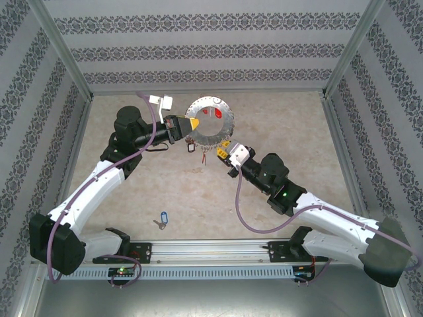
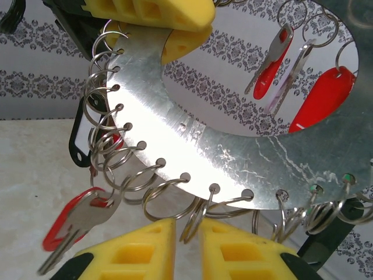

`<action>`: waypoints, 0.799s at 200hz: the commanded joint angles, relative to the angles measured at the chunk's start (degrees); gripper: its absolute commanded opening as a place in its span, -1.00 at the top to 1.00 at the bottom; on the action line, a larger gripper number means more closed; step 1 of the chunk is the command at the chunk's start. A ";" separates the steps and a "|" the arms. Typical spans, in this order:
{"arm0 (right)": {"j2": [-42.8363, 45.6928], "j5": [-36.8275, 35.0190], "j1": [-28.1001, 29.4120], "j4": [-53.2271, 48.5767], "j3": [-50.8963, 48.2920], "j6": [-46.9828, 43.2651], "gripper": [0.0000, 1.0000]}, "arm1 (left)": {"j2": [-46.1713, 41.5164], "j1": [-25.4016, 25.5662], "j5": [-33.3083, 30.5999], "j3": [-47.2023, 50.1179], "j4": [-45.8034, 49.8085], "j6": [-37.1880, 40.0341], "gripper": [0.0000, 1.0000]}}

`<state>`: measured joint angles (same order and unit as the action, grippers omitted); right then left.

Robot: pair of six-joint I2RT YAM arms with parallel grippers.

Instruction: Put the keys on the keyring

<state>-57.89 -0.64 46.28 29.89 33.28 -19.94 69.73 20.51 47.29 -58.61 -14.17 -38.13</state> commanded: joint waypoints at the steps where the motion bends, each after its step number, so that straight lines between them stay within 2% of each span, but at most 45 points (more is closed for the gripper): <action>1: 0.17 -1.37 0.52 2.10 1.53 -0.84 0.62 | -2.14 -0.04 -0.11 0.34 -2.80 0.60 1.00; 83: -0.33 -2.51 0.56 2.59 1.79 -0.62 0.73 | -2.47 -0.09 -0.53 0.67 -2.79 0.65 1.00; 99: -0.43 -2.50 0.56 2.19 1.87 -0.88 0.96 | -2.44 -0.09 -0.74 0.78 -2.87 0.52 1.00; 121: -0.42 -2.27 0.57 1.94 1.70 -0.62 0.89 | -2.46 -0.04 -1.16 0.78 -3.05 0.18 1.00; 135: -0.33 -2.59 0.65 1.13 1.56 -0.53 0.92 | -2.53 -0.10 -2.57 0.78 -2.07 -0.10 1.00; 144: -0.21 -2.76 0.66 0.53 1.52 -0.42 1.00 | -2.58 -0.08 -3.40 0.89 -1.91 -0.48 1.00; 160: 0.01 -2.89 0.66 -0.69 1.70 -0.05 1.00 | -2.27 -0.09 -5.17 1.26 -1.29 -1.67 0.98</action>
<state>-57.93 -2.66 46.28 30.11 33.28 -20.29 69.14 20.51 45.56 -57.87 -13.91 -38.22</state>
